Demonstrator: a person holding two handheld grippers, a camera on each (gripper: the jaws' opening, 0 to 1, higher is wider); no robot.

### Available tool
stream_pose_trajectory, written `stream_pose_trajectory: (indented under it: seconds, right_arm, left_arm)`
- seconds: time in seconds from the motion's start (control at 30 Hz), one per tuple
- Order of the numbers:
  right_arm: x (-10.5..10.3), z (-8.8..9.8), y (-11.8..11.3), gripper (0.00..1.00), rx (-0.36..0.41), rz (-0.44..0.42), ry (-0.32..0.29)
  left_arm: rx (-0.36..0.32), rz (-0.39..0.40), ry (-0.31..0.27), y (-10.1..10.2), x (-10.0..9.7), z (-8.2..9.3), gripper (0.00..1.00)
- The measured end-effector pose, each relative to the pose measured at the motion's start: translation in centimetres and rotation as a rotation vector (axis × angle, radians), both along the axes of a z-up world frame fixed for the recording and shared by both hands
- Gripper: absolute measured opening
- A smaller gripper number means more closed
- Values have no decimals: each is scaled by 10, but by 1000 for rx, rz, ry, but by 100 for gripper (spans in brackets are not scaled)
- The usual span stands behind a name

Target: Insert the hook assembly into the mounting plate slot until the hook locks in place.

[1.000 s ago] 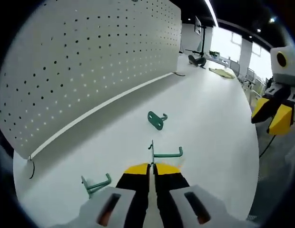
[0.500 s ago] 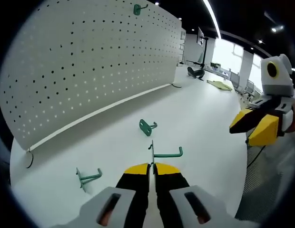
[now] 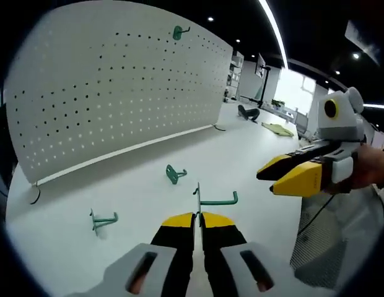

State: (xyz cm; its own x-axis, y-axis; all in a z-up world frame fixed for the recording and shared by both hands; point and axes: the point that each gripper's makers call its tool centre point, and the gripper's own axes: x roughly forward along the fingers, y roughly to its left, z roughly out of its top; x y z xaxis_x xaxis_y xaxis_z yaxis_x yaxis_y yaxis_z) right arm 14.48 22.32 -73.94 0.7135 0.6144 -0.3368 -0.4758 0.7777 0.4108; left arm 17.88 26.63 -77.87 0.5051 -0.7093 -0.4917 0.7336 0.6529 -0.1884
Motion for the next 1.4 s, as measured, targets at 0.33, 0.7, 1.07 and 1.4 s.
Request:
stream_pose_trajectory:
  seconds: [0.33,0.7,1.07,1.4]
  right_arm:
    - [0,1,2,21,48,-16,14]
    - [-5,2,17,14,108,9,49]
    - [-9,6,23,7,220,6,114]
    - [-12,12,30,4,313,11,158]
  left_arm:
    - [-57,11,-28,-6,-16,16,4]
    - [-119,42,-47,-5,-29,27,4]
    - [-169,57,-79,-6,-37,39,4]
    - [-201,76,-107,-2,-39,46,4]
